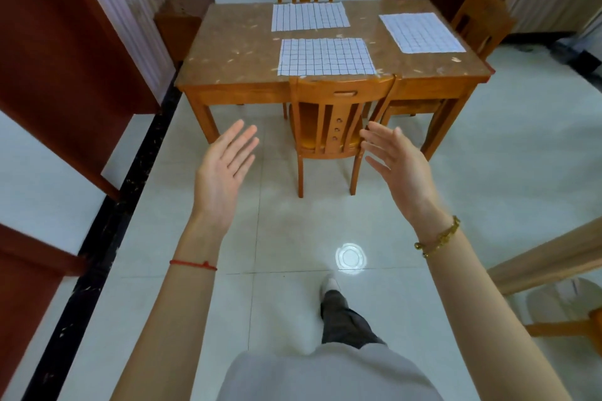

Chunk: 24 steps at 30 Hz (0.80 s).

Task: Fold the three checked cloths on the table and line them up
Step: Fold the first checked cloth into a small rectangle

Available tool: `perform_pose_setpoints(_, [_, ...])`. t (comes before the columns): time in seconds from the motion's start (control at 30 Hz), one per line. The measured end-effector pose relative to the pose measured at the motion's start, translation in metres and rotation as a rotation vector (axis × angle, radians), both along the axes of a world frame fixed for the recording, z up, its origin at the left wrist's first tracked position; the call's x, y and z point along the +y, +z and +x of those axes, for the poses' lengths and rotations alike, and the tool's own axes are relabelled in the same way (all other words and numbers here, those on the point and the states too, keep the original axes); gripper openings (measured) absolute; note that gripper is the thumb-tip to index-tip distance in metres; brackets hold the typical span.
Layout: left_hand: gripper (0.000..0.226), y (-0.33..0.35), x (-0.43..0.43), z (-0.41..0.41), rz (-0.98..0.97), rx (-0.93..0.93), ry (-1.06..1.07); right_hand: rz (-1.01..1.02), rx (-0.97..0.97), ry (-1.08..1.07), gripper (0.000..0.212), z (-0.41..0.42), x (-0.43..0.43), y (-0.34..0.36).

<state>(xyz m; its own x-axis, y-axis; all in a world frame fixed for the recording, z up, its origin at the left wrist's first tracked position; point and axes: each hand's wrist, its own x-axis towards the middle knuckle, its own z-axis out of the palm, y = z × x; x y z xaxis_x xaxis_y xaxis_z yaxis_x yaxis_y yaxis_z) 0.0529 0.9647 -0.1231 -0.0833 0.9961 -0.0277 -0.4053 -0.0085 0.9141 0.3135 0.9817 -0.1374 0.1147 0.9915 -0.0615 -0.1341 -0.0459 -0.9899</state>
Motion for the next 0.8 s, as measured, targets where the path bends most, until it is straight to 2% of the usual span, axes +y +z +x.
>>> perform_pose_setpoints(0.8, [0.044,-0.003,0.314,0.079,-0.007,0.017,0.075,-0.012,0.001,0.102,0.045,0.073,0.333,0.002])
